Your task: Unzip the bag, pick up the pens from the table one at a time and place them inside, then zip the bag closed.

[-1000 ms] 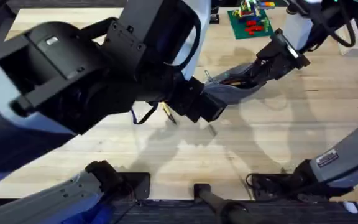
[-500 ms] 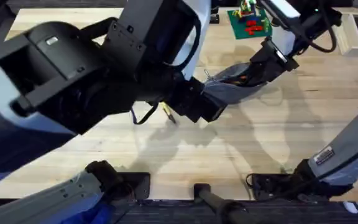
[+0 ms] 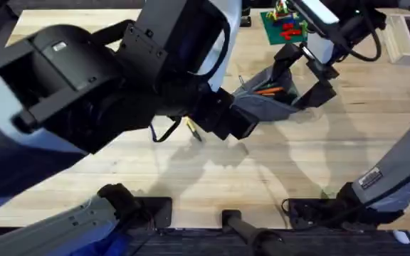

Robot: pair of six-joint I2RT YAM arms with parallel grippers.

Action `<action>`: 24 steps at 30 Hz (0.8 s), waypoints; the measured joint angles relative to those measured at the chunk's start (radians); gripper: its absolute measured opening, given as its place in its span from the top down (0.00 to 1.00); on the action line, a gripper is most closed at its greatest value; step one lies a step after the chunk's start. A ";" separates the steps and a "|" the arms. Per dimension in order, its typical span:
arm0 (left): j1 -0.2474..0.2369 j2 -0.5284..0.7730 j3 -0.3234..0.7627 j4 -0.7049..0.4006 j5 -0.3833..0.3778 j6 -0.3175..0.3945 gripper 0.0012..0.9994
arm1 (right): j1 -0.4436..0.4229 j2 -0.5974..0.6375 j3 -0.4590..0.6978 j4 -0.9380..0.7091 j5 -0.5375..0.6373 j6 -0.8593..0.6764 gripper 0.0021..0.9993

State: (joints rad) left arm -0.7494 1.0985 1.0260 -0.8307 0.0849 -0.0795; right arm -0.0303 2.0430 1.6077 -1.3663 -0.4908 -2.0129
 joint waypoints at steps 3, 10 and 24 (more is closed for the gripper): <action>0.000 0.000 0.000 0.000 0.000 0.000 0.00 | 0.000 0.000 0.000 0.000 0.000 0.000 0.00; 0.000 0.000 0.000 0.000 0.000 0.000 0.00 | 0.000 -0.013 0.000 -0.002 -0.024 0.001 0.00; 0.000 0.000 0.000 0.000 0.000 0.000 0.00 | 0.000 -0.053 0.128 -0.103 -0.117 0.152 0.00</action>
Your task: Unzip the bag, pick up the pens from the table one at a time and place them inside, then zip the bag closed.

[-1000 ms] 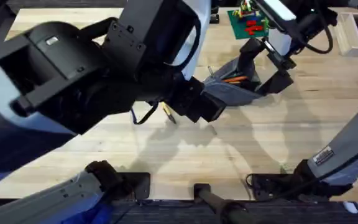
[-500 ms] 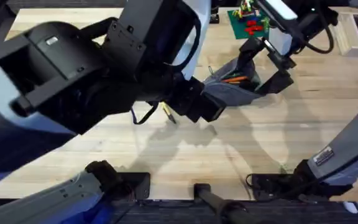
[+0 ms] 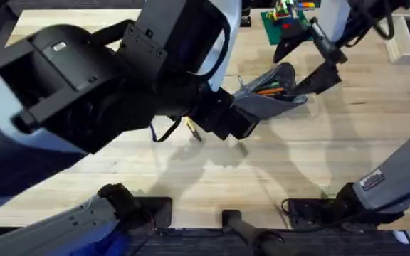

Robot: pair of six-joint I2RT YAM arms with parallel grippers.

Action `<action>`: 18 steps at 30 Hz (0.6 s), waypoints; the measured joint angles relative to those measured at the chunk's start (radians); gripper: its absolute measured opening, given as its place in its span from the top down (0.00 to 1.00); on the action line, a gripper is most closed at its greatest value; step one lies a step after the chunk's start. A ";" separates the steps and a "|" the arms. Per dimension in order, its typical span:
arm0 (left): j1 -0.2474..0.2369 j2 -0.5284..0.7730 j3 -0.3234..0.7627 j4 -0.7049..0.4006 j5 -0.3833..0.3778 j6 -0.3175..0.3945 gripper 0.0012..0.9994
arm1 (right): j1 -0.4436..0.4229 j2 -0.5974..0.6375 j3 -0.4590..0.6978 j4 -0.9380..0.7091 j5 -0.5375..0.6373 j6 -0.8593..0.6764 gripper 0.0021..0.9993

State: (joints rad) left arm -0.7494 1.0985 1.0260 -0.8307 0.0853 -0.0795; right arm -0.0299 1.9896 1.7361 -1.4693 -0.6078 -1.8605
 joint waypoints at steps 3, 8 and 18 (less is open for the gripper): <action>0.000 0.000 0.000 0.000 0.000 0.000 0.00 | 0.000 0.000 0.057 -0.041 -0.018 0.044 0.00; 0.000 0.000 0.000 0.000 0.000 0.000 0.00 | 0.000 0.000 0.142 -0.089 -0.056 0.156 0.00; 0.000 0.000 0.000 0.000 0.000 0.000 0.00 | 0.000 0.000 0.213 -0.094 -0.141 0.519 0.00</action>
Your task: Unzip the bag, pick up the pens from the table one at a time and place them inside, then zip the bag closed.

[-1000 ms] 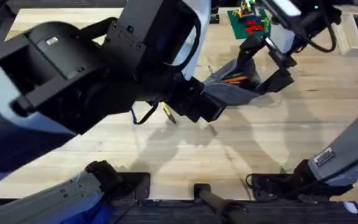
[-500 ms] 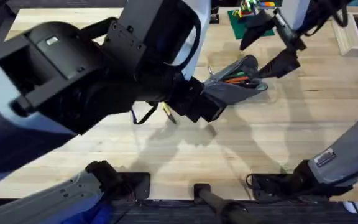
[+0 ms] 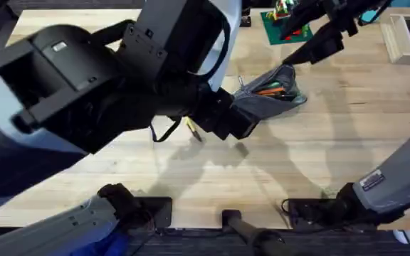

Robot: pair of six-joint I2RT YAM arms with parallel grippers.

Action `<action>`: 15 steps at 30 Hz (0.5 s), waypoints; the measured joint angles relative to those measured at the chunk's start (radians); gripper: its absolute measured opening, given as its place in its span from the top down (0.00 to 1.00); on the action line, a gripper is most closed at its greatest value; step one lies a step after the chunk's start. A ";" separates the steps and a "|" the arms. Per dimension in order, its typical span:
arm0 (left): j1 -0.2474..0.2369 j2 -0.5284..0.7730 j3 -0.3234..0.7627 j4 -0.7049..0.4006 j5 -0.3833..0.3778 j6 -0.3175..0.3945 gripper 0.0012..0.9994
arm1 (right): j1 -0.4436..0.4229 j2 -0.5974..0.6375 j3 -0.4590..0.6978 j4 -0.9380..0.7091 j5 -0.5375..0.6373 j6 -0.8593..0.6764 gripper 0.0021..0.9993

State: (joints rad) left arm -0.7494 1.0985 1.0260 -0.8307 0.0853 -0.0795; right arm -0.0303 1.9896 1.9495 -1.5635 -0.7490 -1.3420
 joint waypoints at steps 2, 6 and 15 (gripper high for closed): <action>0.000 0.000 0.000 0.000 0.000 0.000 0.00 | 0.000 0.000 0.000 0.014 -0.003 0.077 0.00; 0.000 0.000 0.000 0.000 0.000 0.000 0.00 | 0.000 0.000 0.000 0.075 -0.008 0.226 0.00; 0.000 0.000 0.000 0.000 0.000 0.000 0.00 | 0.000 0.000 0.000 0.129 -0.008 0.369 0.00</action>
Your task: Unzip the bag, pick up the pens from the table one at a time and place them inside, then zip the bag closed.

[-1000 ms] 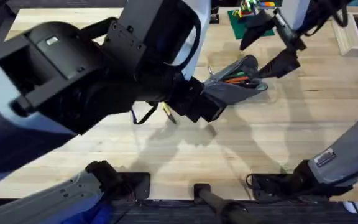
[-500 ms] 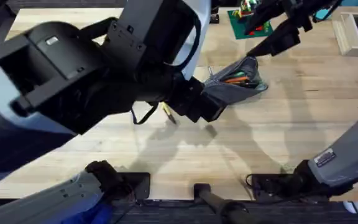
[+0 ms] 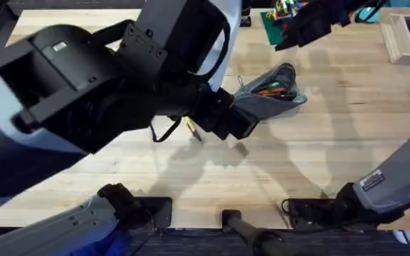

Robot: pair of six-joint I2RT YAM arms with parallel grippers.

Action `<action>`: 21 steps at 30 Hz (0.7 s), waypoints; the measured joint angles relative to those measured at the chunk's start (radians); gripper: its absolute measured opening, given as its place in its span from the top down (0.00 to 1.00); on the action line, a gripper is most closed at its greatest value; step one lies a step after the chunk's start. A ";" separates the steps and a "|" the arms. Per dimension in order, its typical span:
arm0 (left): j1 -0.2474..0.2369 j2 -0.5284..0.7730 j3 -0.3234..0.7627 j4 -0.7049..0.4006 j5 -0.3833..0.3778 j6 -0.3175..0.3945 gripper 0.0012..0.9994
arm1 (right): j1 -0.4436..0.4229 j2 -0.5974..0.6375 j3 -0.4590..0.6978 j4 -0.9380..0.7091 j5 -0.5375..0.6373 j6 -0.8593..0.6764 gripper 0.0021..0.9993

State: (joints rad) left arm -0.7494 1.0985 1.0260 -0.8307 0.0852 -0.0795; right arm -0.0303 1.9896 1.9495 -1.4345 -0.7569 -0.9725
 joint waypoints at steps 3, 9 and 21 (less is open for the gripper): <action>0.000 0.000 0.000 0.000 0.000 0.000 0.00 | 0.000 0.000 0.000 0.045 0.001 0.059 0.00; 0.000 0.000 0.000 0.000 0.000 0.000 0.00 | 0.000 -0.001 0.000 0.113 0.058 0.213 0.00; 0.000 0.000 0.000 0.003 -0.024 -0.016 0.00 | -0.001 -0.217 0.000 0.144 0.192 0.392 0.00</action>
State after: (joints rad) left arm -0.7494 1.0985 1.0260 -0.8272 0.0611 -0.0960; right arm -0.0311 1.7721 1.9495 -1.2903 -0.5651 -0.5807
